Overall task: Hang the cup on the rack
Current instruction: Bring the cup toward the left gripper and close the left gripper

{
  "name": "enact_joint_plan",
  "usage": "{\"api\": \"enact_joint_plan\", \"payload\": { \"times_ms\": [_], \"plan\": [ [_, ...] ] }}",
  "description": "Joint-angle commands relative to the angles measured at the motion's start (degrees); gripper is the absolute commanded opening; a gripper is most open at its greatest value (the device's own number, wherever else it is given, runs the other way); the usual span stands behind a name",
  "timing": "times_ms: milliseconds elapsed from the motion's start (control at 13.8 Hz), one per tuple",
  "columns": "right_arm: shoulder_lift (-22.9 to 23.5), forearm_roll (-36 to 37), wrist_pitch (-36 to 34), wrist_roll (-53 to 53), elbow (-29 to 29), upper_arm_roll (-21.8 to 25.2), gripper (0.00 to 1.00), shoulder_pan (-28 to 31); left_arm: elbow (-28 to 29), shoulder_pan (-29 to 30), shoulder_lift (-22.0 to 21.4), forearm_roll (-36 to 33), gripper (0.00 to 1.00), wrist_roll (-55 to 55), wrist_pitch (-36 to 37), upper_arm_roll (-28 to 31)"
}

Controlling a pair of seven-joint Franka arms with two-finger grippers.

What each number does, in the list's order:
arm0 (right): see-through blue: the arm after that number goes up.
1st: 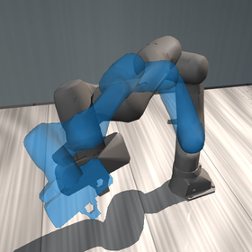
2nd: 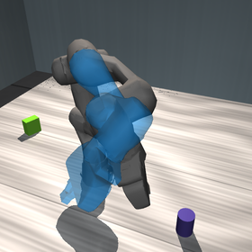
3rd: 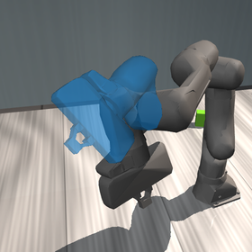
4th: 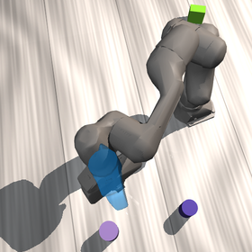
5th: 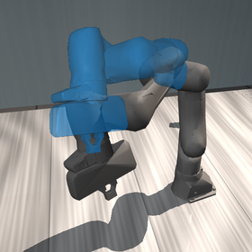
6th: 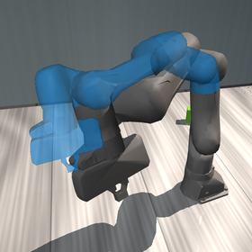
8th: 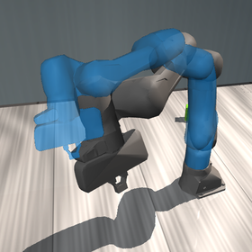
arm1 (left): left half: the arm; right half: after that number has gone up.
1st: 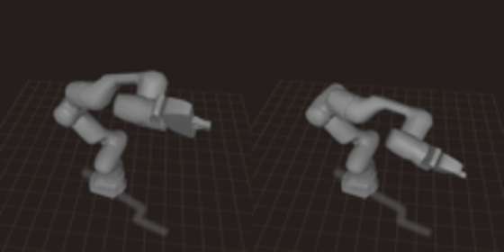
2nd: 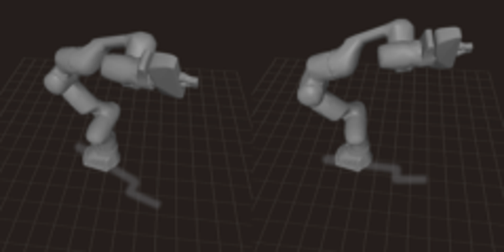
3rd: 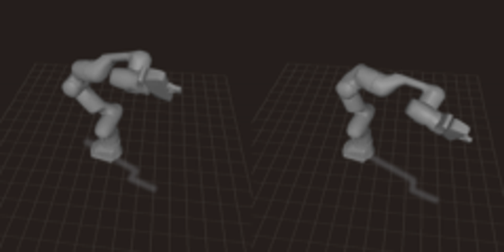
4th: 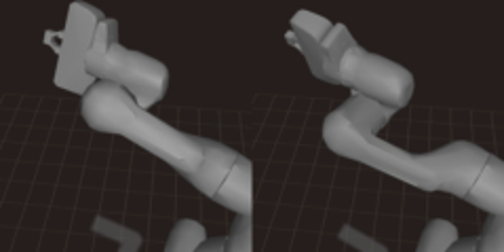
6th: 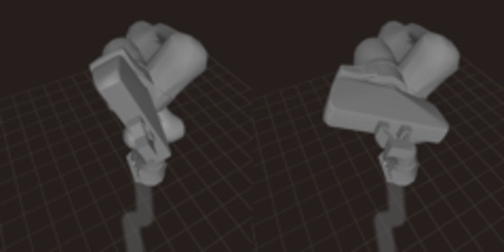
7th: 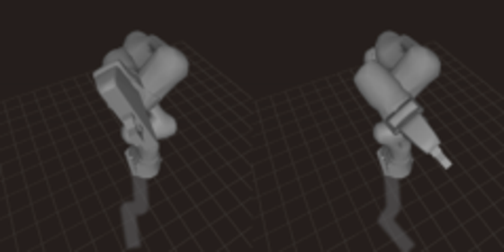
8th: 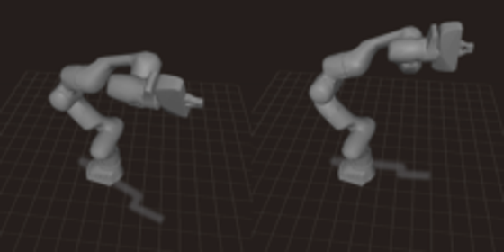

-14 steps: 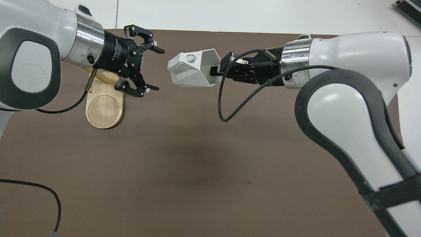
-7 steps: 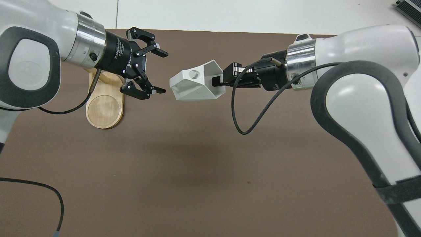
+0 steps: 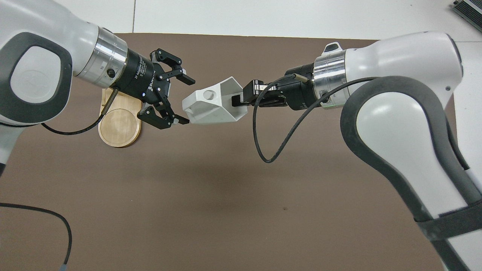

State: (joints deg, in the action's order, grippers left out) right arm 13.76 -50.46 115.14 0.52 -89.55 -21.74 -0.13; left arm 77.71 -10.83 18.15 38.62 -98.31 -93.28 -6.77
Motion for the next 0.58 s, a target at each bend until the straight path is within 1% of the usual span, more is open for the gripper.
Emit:
{"api": "enact_joint_plan", "payload": {
  "times_ms": [0, 290, 508],
  "plan": [
    [0.57, -0.51, -0.01, 1.5, -0.45, -0.41, 0.0, 0.39, 1.83, 0.1, -1.8, 1.1, 1.0, -1.71, 3.09, 0.44],
    [0.57, -0.43, 3.15, 1.33, -1.15, -0.41, 0.0, -1.63, 3.41, -0.07, -3.03, 1.02, 1.0, -2.5, 3.19, 0.44],
    [0.48, -0.42, 2.9, 1.24, -1.33, -0.41, 0.0, -1.63, 6.57, -0.6, -4.96, 1.19, 1.0, -2.33, 1.96, 0.35]
  ]
}}
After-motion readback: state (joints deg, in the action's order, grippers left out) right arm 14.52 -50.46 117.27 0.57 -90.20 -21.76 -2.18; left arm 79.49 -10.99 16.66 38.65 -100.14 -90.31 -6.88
